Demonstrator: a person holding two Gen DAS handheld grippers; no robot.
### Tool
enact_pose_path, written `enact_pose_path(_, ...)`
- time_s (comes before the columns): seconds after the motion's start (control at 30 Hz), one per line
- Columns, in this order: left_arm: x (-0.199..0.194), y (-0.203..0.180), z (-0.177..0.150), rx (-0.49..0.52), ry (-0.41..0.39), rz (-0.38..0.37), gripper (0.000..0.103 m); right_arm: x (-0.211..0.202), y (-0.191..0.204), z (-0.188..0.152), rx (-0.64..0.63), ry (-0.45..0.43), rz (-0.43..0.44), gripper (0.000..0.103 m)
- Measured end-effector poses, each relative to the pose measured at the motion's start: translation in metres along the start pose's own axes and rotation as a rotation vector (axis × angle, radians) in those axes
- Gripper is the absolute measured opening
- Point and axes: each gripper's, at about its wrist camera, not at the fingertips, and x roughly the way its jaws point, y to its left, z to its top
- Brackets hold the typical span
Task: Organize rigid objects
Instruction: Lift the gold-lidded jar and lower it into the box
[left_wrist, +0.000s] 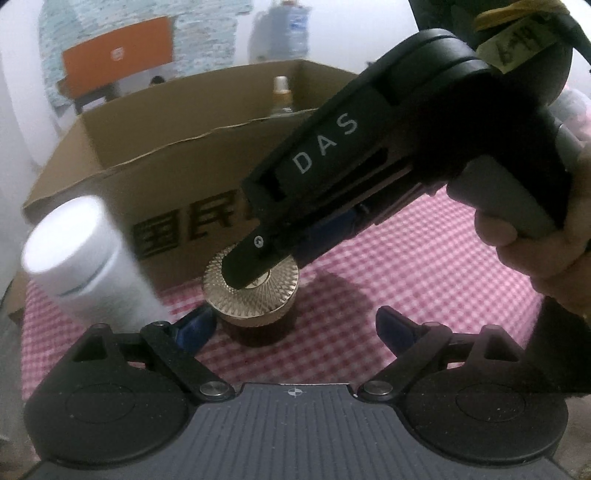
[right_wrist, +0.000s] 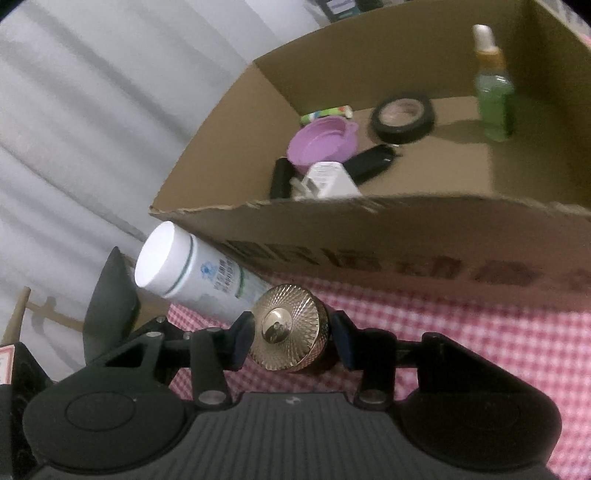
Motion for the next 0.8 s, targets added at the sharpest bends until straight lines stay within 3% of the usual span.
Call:
enact_pose_path(0.27,0.002,-0.035,0.002,0.114,0.0,-0.093,0.092,-0.037,-0.03,-0.027,0.087,-0.042,-0.04,0.049)
enact_pose_path(0.5,0.008,-0.043,0.01,0.171,0.015,0.006,0.092,-0.053,-0.043,-0.034,0.145,-0.084,-0.03,0.05)
enact_pose_path(0.8,0.033,-0.037,0.024,0.138,0.088,0.03,0.076,-0.043,-0.046,-0.035,0.172,-0.06,-0.008,0.051)
